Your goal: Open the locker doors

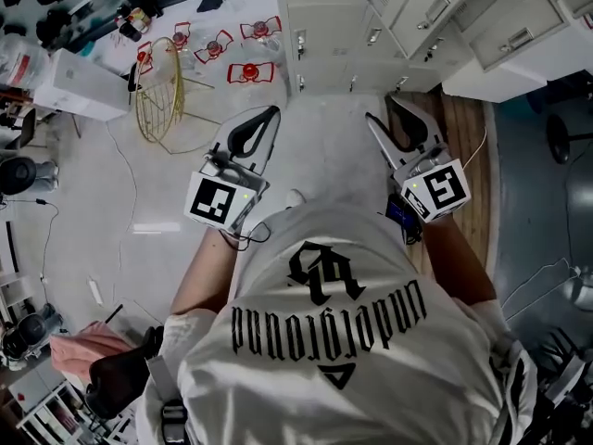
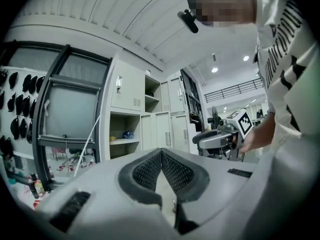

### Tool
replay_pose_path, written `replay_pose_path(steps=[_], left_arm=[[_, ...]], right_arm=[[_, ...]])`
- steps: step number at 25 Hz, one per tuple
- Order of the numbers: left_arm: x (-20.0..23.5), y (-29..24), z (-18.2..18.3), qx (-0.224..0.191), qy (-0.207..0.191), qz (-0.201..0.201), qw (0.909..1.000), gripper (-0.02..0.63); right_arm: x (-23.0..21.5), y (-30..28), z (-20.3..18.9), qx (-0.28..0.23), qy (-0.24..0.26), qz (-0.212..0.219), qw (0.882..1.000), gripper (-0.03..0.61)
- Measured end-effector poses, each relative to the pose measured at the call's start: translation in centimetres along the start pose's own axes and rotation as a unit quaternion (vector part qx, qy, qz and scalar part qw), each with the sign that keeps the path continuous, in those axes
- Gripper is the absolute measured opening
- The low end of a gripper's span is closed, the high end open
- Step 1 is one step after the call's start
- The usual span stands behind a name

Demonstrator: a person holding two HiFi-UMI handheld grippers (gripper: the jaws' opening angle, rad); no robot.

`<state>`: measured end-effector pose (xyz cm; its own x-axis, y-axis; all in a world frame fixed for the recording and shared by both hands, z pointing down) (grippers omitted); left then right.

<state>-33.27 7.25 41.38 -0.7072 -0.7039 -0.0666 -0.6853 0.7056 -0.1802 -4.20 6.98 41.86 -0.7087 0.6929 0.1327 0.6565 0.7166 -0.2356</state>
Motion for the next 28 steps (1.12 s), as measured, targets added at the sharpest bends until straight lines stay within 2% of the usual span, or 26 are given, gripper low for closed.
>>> replay_pose_path(steps=[5, 11, 16, 21, 28], left_arm=[[-5.1, -2.2, 0.4, 0.002, 0.000, 0.000, 1.0000, 0.008], [-12.2, -4.7, 0.8, 0.005, 0.001, -0.004, 1.0000, 0.008], [-17.8, -5.7, 0.9, 0.010, 0.001, -0.003, 1.0000, 0.008], [-22.5, -5.9, 0.7, 0.013, 0.002, -0.002, 0.9999, 0.008], [-26.6, -4.6, -0.3, 0.023, 0.009, 0.003, 0.9997, 0.008]], right_arm=[[-1.3, 4.5, -1.5, 0.001, 0.007, 0.020, 1.000, 0.147], [-2.4, 10.8, -3.5, 0.005, 0.005, 0.029, 1.000, 0.072], [-3.4, 15.7, -5.8, -0.014, 0.009, 0.035, 0.999, 0.040], [-3.8, 19.8, -7.7, -0.004, 0.000, 0.040, 0.999, 0.005], [-3.9, 24.4, -9.2, 0.001, 0.001, 0.046, 0.999, 0.006]])
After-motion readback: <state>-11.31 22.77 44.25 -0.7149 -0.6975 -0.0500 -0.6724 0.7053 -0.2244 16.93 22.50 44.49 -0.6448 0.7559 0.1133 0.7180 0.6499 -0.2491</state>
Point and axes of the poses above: the fingertips, and each gripper's own axes: y backward along the fingers, x to its left, z out of its top, the point moved 10 cm from there along y, backward along the fingers, and after that the axes turned 9 degrees about x, right-handed, at the moved point
